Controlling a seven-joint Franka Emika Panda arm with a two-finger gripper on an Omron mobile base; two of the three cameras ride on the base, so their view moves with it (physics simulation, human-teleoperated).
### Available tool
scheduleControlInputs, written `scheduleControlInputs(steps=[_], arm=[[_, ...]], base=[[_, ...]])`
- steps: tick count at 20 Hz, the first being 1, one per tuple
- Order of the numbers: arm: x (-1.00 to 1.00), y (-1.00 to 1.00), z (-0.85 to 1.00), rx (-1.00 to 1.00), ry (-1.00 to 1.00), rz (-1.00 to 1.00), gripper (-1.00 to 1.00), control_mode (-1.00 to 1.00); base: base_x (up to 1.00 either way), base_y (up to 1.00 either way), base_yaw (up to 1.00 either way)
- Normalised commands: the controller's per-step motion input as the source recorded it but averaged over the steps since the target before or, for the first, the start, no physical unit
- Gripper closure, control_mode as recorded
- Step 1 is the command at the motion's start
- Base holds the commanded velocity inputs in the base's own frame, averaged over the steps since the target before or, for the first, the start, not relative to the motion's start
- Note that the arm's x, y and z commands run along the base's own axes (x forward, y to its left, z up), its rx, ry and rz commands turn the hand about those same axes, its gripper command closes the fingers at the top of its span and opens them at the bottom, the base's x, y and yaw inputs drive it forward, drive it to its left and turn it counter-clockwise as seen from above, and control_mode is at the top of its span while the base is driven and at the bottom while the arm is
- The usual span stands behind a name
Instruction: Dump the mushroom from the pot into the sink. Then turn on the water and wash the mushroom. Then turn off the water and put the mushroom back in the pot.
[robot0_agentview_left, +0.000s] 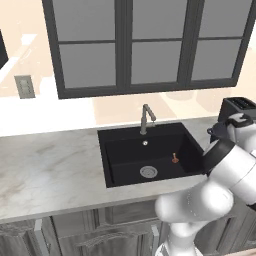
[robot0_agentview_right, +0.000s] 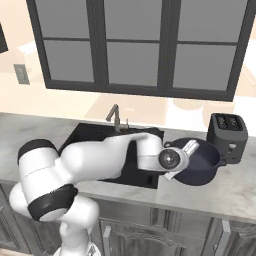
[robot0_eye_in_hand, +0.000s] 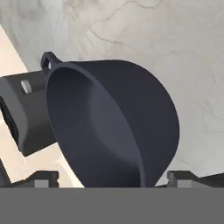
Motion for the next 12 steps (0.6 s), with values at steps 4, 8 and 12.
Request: scheduleControlInputs(steps=[4, 8, 12], arm=[[-0.06, 0.06, 0.37, 0.00, -0.04, 0.14, -1.00, -1.00], [0.00, 0.26, 0.40, -0.03, 0.05, 0.16, -1.00, -1.00], [-0.03, 0.27, 0.43, -0.06, 0.08, 0.11, -1.00, -1.00]], base=[[0.00, 0.00, 0.00], [0.00, 0.00, 0.00], [0.00, 0.00, 0.00]])
